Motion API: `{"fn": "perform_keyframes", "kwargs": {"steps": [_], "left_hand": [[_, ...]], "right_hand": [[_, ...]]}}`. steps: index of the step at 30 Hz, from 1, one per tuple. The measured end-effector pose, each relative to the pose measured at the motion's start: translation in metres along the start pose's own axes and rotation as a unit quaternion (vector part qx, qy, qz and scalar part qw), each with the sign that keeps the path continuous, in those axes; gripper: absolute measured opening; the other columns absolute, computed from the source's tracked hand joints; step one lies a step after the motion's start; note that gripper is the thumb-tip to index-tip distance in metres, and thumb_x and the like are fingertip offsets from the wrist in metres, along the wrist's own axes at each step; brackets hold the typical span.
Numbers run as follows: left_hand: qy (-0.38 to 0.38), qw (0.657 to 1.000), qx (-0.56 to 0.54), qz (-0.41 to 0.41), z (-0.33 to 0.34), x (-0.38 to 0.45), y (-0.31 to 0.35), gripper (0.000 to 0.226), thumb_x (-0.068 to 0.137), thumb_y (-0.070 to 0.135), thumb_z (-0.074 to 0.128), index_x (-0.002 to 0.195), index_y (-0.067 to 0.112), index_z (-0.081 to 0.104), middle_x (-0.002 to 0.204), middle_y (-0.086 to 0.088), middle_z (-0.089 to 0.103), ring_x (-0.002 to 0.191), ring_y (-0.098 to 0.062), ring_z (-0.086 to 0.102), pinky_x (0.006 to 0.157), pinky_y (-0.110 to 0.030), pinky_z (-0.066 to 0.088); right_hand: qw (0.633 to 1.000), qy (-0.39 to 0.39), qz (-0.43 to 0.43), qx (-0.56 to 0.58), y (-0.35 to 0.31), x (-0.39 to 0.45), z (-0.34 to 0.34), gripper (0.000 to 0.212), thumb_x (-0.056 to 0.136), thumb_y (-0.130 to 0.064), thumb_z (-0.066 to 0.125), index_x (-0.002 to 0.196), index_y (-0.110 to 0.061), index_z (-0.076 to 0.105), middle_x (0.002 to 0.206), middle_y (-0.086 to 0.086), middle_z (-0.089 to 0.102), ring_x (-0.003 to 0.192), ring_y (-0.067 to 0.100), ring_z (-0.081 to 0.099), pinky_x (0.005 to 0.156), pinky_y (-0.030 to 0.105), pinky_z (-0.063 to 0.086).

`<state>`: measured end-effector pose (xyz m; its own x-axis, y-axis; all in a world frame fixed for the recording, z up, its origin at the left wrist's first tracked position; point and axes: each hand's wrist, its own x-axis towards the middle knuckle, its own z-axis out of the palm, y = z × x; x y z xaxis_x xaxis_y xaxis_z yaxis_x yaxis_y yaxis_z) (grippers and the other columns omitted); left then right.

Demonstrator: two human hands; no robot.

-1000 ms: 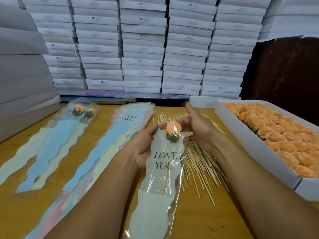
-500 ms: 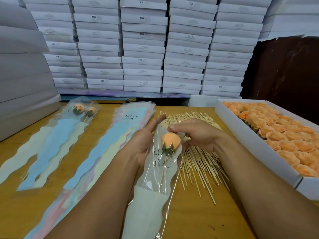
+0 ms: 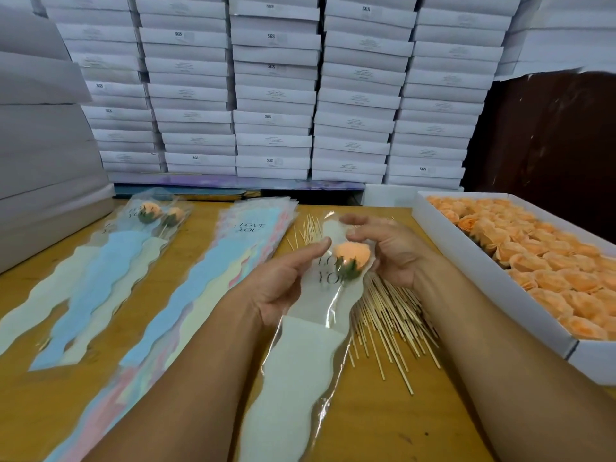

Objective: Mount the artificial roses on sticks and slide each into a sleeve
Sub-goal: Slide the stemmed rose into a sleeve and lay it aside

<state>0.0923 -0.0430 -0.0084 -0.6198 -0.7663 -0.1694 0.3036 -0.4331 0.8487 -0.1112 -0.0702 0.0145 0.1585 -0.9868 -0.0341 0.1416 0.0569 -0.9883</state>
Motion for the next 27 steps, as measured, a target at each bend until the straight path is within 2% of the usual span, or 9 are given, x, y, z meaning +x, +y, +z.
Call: {"fn": "perform_keyframes", "kwargs": {"steps": [2,4,6,9,12,16,20,22,27], "left_hand": [[-0.008,1.000,0.017,-0.026,0.000,-0.002,-0.001,0.039,0.077,0.022,0.079,0.111,0.002,0.075,0.114,-0.023,0.070,0.094,-0.035,0.072,0.083,-0.044,0.059],[-0.027,0.997,0.054,-0.055,0.002,-0.005,0.000,0.037,0.072,0.018,0.082,0.105,0.001,0.077,0.109,-0.022,0.071,0.089,-0.032,0.073,0.078,-0.041,0.061],[-0.055,0.990,0.103,-0.074,0.004,-0.009,0.002,0.050,0.061,0.020,0.091,0.106,0.002,0.075,0.105,-0.021,0.071,0.084,-0.029,0.072,0.072,-0.037,0.062],[-0.074,0.986,0.127,-0.080,0.005,-0.010,0.003,0.074,0.050,0.017,0.099,0.114,0.000,0.068,0.102,-0.021,0.070,0.079,-0.028,0.073,0.064,-0.035,0.062],[-0.060,0.984,0.146,-0.081,0.006,-0.009,0.001,0.054,0.067,0.009,0.088,0.115,0.000,0.066,0.098,-0.020,0.072,0.079,-0.028,0.074,0.065,-0.036,0.062],[-0.024,0.985,0.160,-0.059,0.003,-0.005,-0.002,0.029,0.077,0.003,0.075,0.106,0.002,0.070,0.095,-0.019,0.072,0.077,-0.029,0.072,0.067,-0.039,0.061],[0.018,0.994,0.111,-0.015,-0.001,-0.004,0.001,0.021,0.073,0.002,0.078,0.094,0.004,0.076,0.090,-0.019,0.071,0.071,-0.029,0.071,0.062,-0.038,0.061],[0.035,0.996,0.077,0.003,0.000,-0.003,0.002,0.017,0.075,0.002,0.075,0.092,0.005,0.077,0.090,-0.020,0.070,0.070,-0.030,0.070,0.062,-0.039,0.061],[0.065,0.998,-0.010,-0.001,-0.001,-0.004,0.007,0.019,0.078,0.007,0.066,0.096,0.000,0.064,0.072,-0.017,0.068,0.052,-0.025,0.067,0.050,-0.031,0.058]], "right_hand": [[0.998,0.047,0.011,0.039,0.002,0.004,-0.004,0.048,0.080,-0.001,0.072,0.125,-0.014,0.065,0.113,0.016,0.072,0.088,0.030,0.063,0.062,0.031,0.039],[0.994,0.077,0.023,0.075,0.001,0.004,-0.005,0.051,0.080,0.000,0.071,0.128,-0.012,0.061,0.119,0.018,0.068,0.077,0.025,0.066,0.055,0.026,0.039],[0.990,0.103,0.026,0.097,0.001,0.004,-0.006,0.043,0.076,-0.001,0.073,0.117,-0.010,0.063,0.109,0.016,0.068,0.057,0.015,0.064,0.037,0.018,0.037],[0.987,0.128,0.028,0.095,0.003,0.007,-0.007,0.015,0.078,-0.001,0.073,0.086,-0.010,0.064,0.079,0.010,0.067,0.044,0.011,0.055,0.029,0.017,0.030],[0.986,0.142,0.028,0.085,0.003,0.007,-0.003,0.010,0.082,-0.003,0.075,0.085,-0.007,0.065,0.069,0.007,0.066,0.040,0.011,0.053,0.029,0.016,0.027],[0.988,0.122,0.027,0.090,0.001,0.006,0.004,0.029,0.086,-0.026,0.076,0.105,-0.005,0.070,0.090,0.012,0.072,0.056,0.016,0.061,0.042,0.020,0.042],[0.990,0.140,0.020,0.030,-0.002,0.005,0.012,0.048,0.096,-0.053,0.060,0.113,-0.008,0.062,0.075,0.008,0.068,0.052,0.016,0.060,0.041,0.026,0.045],[0.990,0.134,0.029,-0.015,-0.003,0.003,0.015,0.055,0.099,-0.057,0.051,0.112,-0.004,0.059,0.067,0.006,0.072,0.050,0.016,0.063,0.040,0.026,0.045],[0.984,0.071,0.073,-0.148,-0.010,-0.006,0.021,0.063,0.104,-0.055,0.037,0.097,0.000,0.068,0.081,0.017,0.077,0.050,0.016,0.064,0.039,0.023,0.044]]}}
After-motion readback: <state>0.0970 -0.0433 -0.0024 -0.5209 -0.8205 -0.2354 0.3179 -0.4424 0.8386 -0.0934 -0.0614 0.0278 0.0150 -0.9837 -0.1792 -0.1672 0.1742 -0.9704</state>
